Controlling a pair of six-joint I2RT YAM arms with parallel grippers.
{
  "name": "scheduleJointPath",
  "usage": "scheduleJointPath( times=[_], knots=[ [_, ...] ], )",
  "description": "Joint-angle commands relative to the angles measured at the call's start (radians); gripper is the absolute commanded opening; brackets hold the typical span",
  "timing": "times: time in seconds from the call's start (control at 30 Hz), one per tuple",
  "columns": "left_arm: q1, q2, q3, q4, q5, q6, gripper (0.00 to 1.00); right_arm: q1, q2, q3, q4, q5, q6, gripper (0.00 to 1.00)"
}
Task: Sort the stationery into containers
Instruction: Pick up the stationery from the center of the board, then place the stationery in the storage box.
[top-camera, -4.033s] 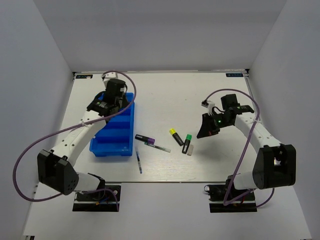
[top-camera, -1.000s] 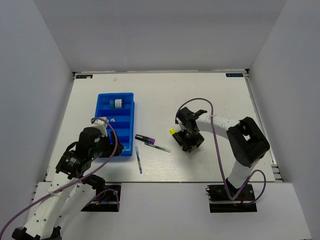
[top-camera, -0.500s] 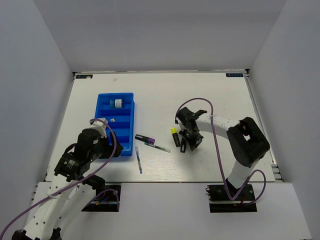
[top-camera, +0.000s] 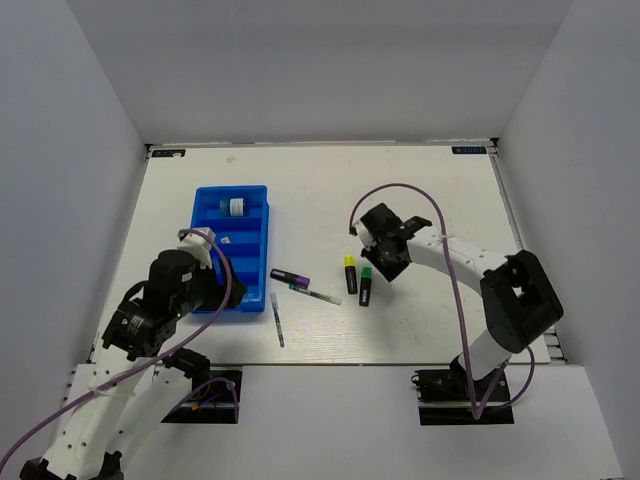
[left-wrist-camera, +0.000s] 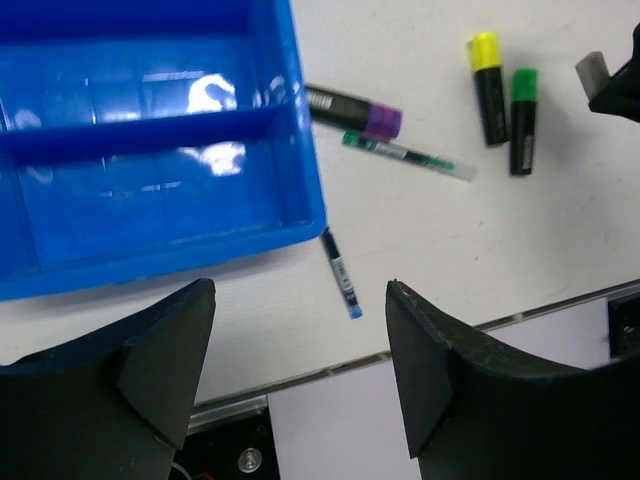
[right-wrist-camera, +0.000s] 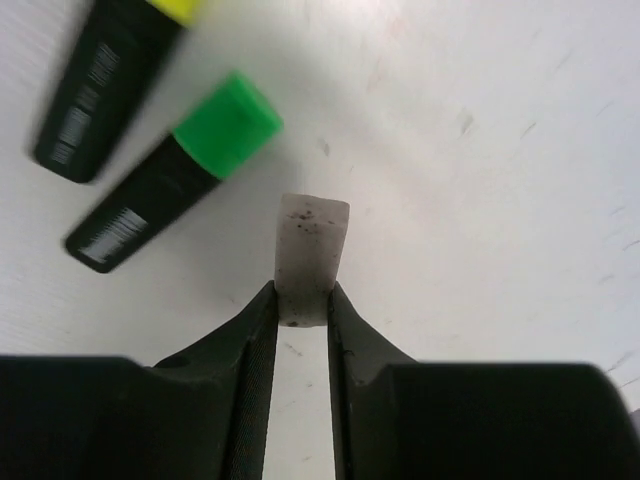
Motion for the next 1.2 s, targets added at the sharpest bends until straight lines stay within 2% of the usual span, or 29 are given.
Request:
scheduleJointPath(
  times=[0.0,0.03,0.1,0.13,0.2,0.23,0.3,0.33,0.4,0.5,0.57,0.73,0.87,0.93,0.97,1.17],
  knots=[
    [0.0,0.035,0.104,0.033,0.026,0.04,0.79,0.008,-0.067,0.173,0.008,-0.076,-0.148,0.0],
    [-0.001,0.052,0.139,0.046,0.028,0.054,0.79,0.016,-0.053,0.204,-0.015,-0.127,-0.222,0.0],
    [0.0,0.075,0.188,0.064,0.046,0.067,0.79,0.024,-0.018,0.316,-0.038,-0.228,-0.267,0.0],
    [-0.003,0.086,0.218,0.085,0.054,0.072,0.79,0.03,0.016,0.43,-0.056,-0.294,-0.315,0.0],
    [-0.001,0.095,0.265,0.118,0.075,0.074,0.78,0.033,0.086,0.52,-0.079,-0.432,-0.34,0.0],
    [-0.003,0.097,0.275,0.128,0.081,0.074,0.78,0.042,0.115,0.677,-0.111,-0.464,-0.337,0.0],
    [0.0,0.098,0.312,0.168,0.098,0.068,0.78,0.045,0.249,0.794,-0.151,-0.645,-0.304,0.0],
    [0.0,0.097,0.323,0.178,0.101,0.064,0.78,0.057,0.317,0.907,-0.15,-0.688,-0.291,0.0],
    [0.0,0.113,0.372,0.198,0.11,0.051,0.78,0.065,0.41,1.063,-0.11,-0.849,-0.206,0.0],
    [0.002,0.129,0.42,0.202,0.123,0.046,0.78,0.1,0.554,1.126,0.116,-1.02,-0.088,0.0],
    [0.0,0.132,0.437,0.195,0.123,0.055,0.78,0.12,0.628,1.141,0.279,-1.078,-0.04,0.0],
    [0.002,0.129,0.441,0.159,0.129,0.075,0.78,0.178,0.731,1.171,0.474,-0.999,0.005,0.0],
    [0.0,0.109,0.397,0.144,0.133,0.083,0.78,0.212,0.771,1.132,0.542,-0.789,-0.052,0.0],
    [0.0,0.095,0.375,0.139,0.135,0.087,0.78,0.221,0.775,1.103,0.582,-0.747,-0.089,0.0],
    [0.0,0.092,0.352,0.141,0.132,0.09,0.78,0.228,0.78,1.103,0.585,-0.683,-0.109,0.0],
    [0.002,0.077,0.296,0.153,0.139,0.091,0.78,0.246,0.797,1.088,0.551,-0.579,-0.2,0.0]
  ],
)
